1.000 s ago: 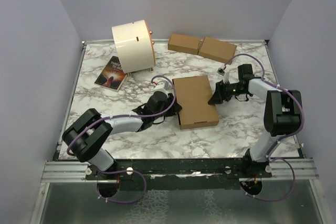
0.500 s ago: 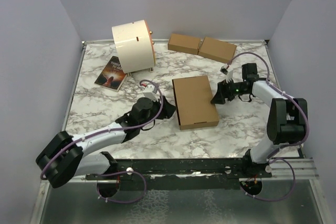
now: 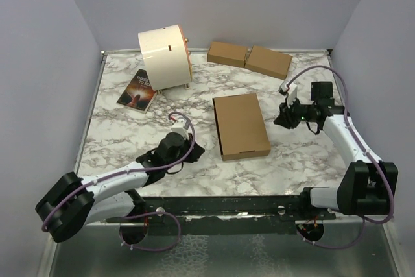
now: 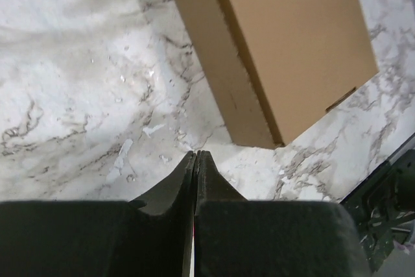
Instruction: Fold the paper box
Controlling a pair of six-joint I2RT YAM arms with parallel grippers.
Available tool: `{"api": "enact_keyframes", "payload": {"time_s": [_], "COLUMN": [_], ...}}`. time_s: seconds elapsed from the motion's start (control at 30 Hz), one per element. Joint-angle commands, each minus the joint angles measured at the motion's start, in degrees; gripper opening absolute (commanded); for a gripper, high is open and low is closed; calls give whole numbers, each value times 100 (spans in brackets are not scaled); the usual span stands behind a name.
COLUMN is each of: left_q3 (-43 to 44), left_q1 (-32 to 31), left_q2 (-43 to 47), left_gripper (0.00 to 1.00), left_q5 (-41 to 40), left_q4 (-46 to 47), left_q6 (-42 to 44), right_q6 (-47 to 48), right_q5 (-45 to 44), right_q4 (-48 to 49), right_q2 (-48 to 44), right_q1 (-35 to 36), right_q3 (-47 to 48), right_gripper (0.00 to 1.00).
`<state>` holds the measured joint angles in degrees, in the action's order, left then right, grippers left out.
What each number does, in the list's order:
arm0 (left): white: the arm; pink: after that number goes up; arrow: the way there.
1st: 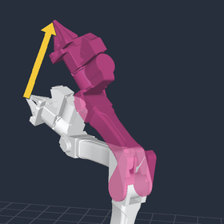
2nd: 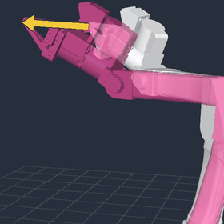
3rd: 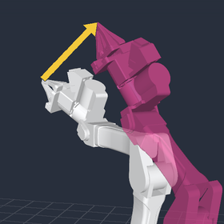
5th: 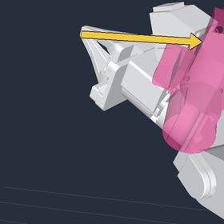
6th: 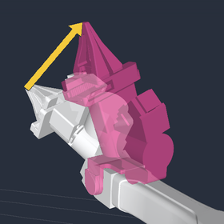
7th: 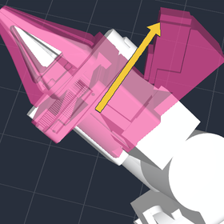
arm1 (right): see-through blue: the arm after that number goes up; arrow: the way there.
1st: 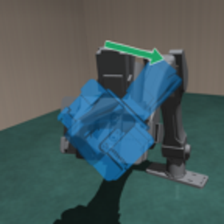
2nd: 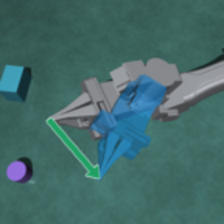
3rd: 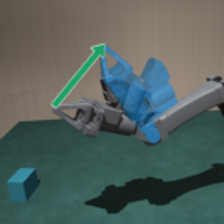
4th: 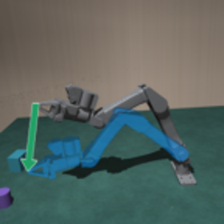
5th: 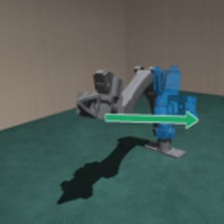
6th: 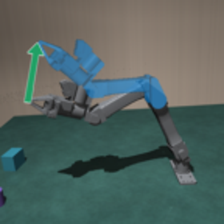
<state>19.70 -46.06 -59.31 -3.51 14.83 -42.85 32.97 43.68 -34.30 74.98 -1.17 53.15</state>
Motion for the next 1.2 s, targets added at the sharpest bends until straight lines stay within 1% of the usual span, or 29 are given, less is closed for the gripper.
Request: {"api": "enact_keyframes", "payload": {"time_s": [0.0, 0.07, 0.1, 0.23, 0.37, 0.43, 0.57, 0.73, 1.0, 1.13, 1.17], "left_q3": [-2, 169, 279, 859, 1458, 1669, 1909, 2452, 3419, 4072, 4161], "left_q1": [-209, -319, -406, -732, -1041, -1173, -1376, -1405, -1404, -1416, -1437], "left_q2": [-547, -916, -1102, -1834, -2443, -2654, -2930, -3318, -3642, -4042, -4100], "left_gripper": [0, 0, 0, 0, 0, 0, 0, 0, 0, 0, 0], "left_q5": [177, 73, 26, -297, -519, -571, -564, -652, -933, -1183, -1205], "left_q4": [169, 209, 210, -9, -441, -637, -516, -636, -1364, -2392, -2528], "left_q6": [-371, -427, -445, -539, -714, -832, -1005, -867, -568, -881, -927], "right_q6": [390, 393, 374, 276, 172, 179, 208, 239, 165, 94, 69], "right_q5": [-1371, -1441, -1464, -1640, -1906, -1813, -1412, -1220, -1320, -1403, -1443], "right_q4": [-267, -114, -28, -80, -55, -85, -169, -208, -102, -23, -6], "right_q2": [57, 177, 274, 821, 1090, 1095, 1032, 1066, 1005, 968, 974], "right_q1": [-24, -16, 4, 377, 832, 862, 963, 1299, 1418, 1419, 1426], "right_q3": [-442, -675, -751, -724, -812, -819, -824, -833, -831, -841, -841], "right_gripper": [15, 9, 8, 6, 5, 5, 5, 5, 6, 7, 7]}}
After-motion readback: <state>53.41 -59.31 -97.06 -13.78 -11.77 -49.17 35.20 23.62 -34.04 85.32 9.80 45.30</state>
